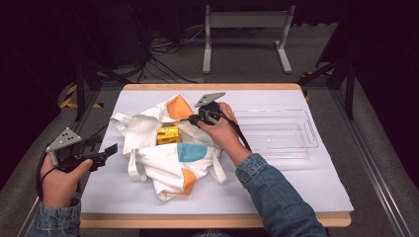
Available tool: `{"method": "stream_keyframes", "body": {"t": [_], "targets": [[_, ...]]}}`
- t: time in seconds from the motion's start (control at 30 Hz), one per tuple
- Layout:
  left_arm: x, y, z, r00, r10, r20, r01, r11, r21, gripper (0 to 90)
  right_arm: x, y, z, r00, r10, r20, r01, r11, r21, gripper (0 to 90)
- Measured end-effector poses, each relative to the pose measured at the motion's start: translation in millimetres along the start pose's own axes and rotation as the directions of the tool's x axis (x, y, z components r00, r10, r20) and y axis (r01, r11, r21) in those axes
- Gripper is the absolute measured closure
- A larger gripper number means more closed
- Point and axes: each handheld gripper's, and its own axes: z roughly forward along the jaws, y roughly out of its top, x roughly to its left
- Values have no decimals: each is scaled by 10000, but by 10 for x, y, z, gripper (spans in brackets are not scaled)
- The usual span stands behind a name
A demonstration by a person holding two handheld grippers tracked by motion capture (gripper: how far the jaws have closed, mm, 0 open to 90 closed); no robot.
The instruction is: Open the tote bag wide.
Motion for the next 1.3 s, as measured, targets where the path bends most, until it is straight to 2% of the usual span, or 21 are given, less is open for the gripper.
{"method": "stream_keyframes", "body": {"t": [0.13,0.33,0.63,0.77,1.0,1.1,1.2,1.3], "targets": [[11,-1,-3,10000,24,-30,-24,10000,-19,283,-38,-100,104,9996,293,49,-295,9981,548,842],[13,-1,-5,10000,29,-10,-29,10000,-13,283,-55,-192,197,9988,480,21,-479,9910,1248,842],[1,3,-3,10000,10,22,-10,10000,-19,281,-108,-308,243,9947,1027,-81,-1003,9834,1509,839],[3,6,-3,10000,4,40,-4,10000,-33,279,-115,-304,239,9945,1036,-124,-1004,9829,1544,831],[14,14,16,10000,-48,78,48,10000,-53,273,-105,-238,106,9960,889,-26,-882,9910,1009,672],[13,22,27,9999,-19,112,20,10000,-70,272,-94,-212,24,9948,1011,-101,-1003,9933,574,596],[10,26,37,9999,-36,134,37,10000,-60,271,-76,-175,-65,9940,1051,-294,-1050,9945,27,586],[8,32,45,9999,-15,171,15,10000,-46,271,-49,-117,-147,9982,583,-169,-585,9982,-151,570]]}}
